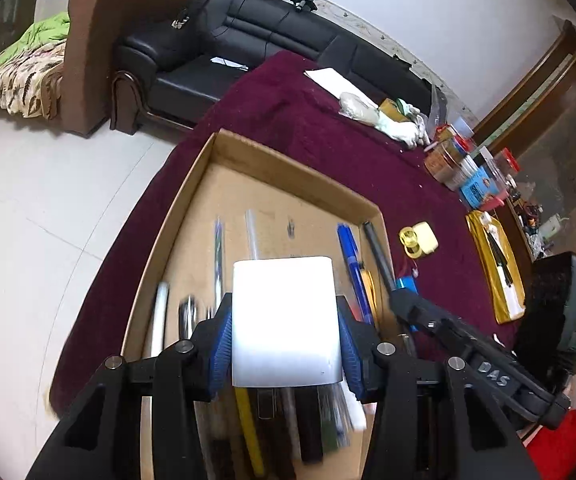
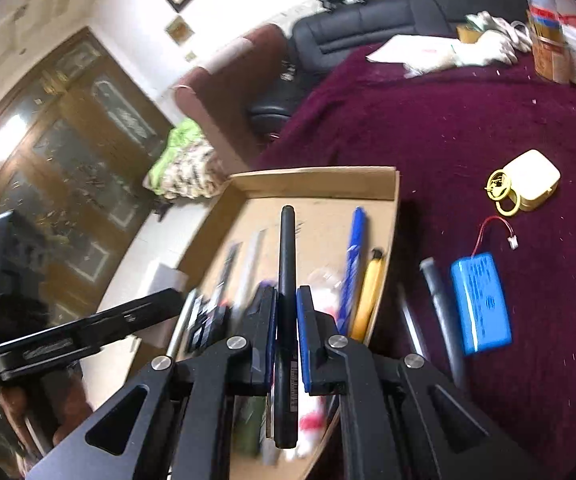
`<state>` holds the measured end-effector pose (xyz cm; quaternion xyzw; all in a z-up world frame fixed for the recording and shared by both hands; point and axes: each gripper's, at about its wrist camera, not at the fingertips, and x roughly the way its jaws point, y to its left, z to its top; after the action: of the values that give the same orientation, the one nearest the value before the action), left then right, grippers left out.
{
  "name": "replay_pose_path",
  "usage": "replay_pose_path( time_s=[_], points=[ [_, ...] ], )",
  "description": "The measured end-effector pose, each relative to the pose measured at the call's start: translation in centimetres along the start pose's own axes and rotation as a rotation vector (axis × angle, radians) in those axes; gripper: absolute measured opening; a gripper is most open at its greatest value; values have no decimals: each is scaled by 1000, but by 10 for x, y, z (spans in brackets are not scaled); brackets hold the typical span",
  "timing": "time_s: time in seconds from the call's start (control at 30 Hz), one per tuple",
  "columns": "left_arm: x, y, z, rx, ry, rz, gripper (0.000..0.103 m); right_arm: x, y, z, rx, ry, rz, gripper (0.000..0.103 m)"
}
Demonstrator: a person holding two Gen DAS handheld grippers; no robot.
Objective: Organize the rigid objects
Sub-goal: 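Carry the black pen and white charger into the tray and open both tools, then lower the right tool onto the yellow earbud case and grasp it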
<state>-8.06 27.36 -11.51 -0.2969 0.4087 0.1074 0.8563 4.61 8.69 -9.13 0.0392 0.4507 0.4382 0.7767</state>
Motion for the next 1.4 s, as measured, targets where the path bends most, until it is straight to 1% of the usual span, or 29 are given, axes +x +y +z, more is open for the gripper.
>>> replay_pose_path(
  time_s=[0.07, 0.1, 0.13, 0.2, 0.3, 0.33, 0.43, 0.47, 0.5, 0.53, 0.57, 0.6, 0.63, 0.67, 0.77, 0.83, 0.87, 0.9, 1.0, 1.07, 1.2, 1.3, 1.33, 1.4],
  points=[
    [14, 0, 11, 7, 1, 31, 49, 17, -6, 9, 8, 12, -40, 10],
    [24, 1, 16, 4, 10, 50, 49, 22, -8, 12, 12, 15, -50, 10],
    [32, 2, 19, -3, 25, 53, 49, 28, -10, 14, 18, 23, -52, 10],
    [44, 3, 21, -3, 50, 49, 49, 34, -11, 15, 22, 27, -65, 10],
    [58, -2, 17, 25, 81, 105, 50, 39, -10, 15, 4, 29, -90, 10],
    [61, -3, 17, 30, 88, 113, 49, 41, -10, 14, 5, 31, -98, 10],
    [64, -4, 18, 32, 75, 146, 49, 49, -16, 11, 24, 51, -86, 10],
    [63, -4, 17, 31, 69, 143, 50, 48, -17, 11, 27, 43, -78, 11],
    [61, -3, 17, 28, 58, 132, 52, 46, -17, 11, 28, 44, -67, 16],
    [58, -3, 16, 26, 52, 123, 57, 45, -17, 11, 32, 46, -56, 21],
    [55, -2, 15, 24, 45, 112, 60, 39, -19, 11, 47, 36, -38, 31],
    [51, -3, 15, 21, 31, 100, 66, 33, -21, 11, 57, 21, -23, 36],
    [45, -4, 13, 20, 8, 92, 71, 25, -23, 10, 67, 6, -1, 38],
    [41, -5, 12, 24, -4, 95, 73, 16, -25, 10, 78, -6, 24, 41],
    [29, -16, 6, 34, -28, 95, 73, -6, -36, 10, 96, -25, 64, 44],
    [21, -27, 0, 54, -47, 94, 73, -24, -51, 11, 121, -43, 84, 49],
    [18, -31, -2, 63, -53, 93, 73, -30, -59, 11, 134, -50, 87, 54],
    [14, -38, -5, 70, -61, 88, 73, -38, -70, 12, 148, -61, 79, 56],
    [5, -55, -11, 84, -74, 40, 74, -55, -107, 18, 195, -83, 16, 57],
    [2, -66, -15, 106, -89, 22, 78, -60, -137, 24, 248, -86, -25, 57],
    [3, -82, -19, 130, -95, 8, 78, -49, -182, 43, 368, -63, -67, 57],
    [2, -88, -24, 164, -105, 7, 78, -33, -201, 58, 436, -36, -86, 57],
    [1, -88, -25, 169, -111, 9, 78, -25, -203, 64, 441, -26, -95, 57],
    [-1, -84, -27, 166, -123, 19, 78, -7, -201, 74, 436, -2, -171, 57]
  ],
)
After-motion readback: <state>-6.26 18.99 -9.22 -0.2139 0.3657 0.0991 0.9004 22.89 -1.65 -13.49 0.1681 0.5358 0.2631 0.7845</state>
